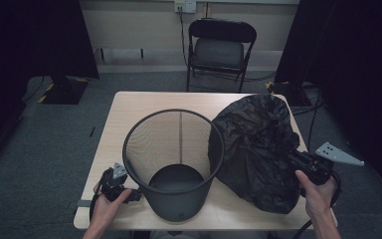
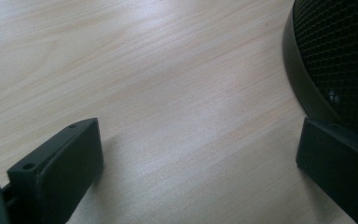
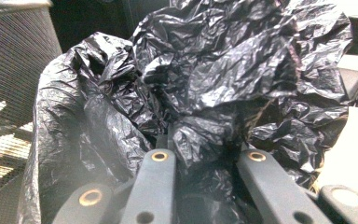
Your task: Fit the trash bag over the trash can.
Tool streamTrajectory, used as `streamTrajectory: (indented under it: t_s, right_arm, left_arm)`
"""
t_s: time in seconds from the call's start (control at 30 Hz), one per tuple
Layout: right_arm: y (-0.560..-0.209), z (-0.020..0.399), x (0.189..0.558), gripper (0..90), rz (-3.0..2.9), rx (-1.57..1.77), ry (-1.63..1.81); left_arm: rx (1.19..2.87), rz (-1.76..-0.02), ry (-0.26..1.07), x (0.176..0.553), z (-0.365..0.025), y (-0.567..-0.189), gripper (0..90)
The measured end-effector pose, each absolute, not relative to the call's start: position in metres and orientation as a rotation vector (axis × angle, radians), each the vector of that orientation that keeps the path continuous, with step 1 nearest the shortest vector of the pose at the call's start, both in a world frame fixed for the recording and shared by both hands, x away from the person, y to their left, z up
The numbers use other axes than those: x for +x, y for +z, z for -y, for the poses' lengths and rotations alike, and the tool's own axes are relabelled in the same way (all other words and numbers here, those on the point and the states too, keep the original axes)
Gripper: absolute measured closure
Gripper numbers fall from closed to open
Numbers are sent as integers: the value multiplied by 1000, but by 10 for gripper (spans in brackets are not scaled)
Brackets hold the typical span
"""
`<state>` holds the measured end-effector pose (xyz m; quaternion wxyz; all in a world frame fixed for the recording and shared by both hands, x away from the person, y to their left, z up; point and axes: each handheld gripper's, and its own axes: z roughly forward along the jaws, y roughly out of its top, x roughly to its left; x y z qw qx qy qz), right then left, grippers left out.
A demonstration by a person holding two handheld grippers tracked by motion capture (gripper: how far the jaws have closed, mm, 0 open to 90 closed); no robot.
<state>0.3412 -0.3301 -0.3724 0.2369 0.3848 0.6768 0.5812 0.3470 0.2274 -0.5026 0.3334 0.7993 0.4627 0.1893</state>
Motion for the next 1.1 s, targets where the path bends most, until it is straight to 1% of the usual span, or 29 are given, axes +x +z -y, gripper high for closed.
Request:
streamTrajectory:
  t_s: [0.77, 0.87, 0.93, 0.97, 1.0, 1.07, 1.1]
  right_arm:
    - [-313, 331, 343, 812, -1691, 921, 1729]
    - [-305, 332, 342, 812, -1666, 906, 1752]
    - [-299, 331, 341, 812, -1650, 892, 1765]
    - [-297, 331, 340, 812, -1645, 883, 1771]
    - [-294, 331, 339, 812, -1639, 874, 1776]
    - [-288, 329, 335, 812, -1626, 852, 1780]
    - [-286, 328, 333, 812, -1621, 838, 1778]
  left_arm:
    - [2072, -1220, 495, 346, -227, -503, 6]
    - [2053, -1217, 494, 345, -230, -502, 49]
    - [2022, -1228, 485, 345, -234, -500, 110]
    - [2003, -1235, 477, 344, -235, -499, 164]
    - [1990, -1236, 466, 344, -237, -499, 188]
    - [1954, -1229, 461, 342, -238, -496, 153]
    - [1940, -1217, 468, 341, -238, -494, 169]
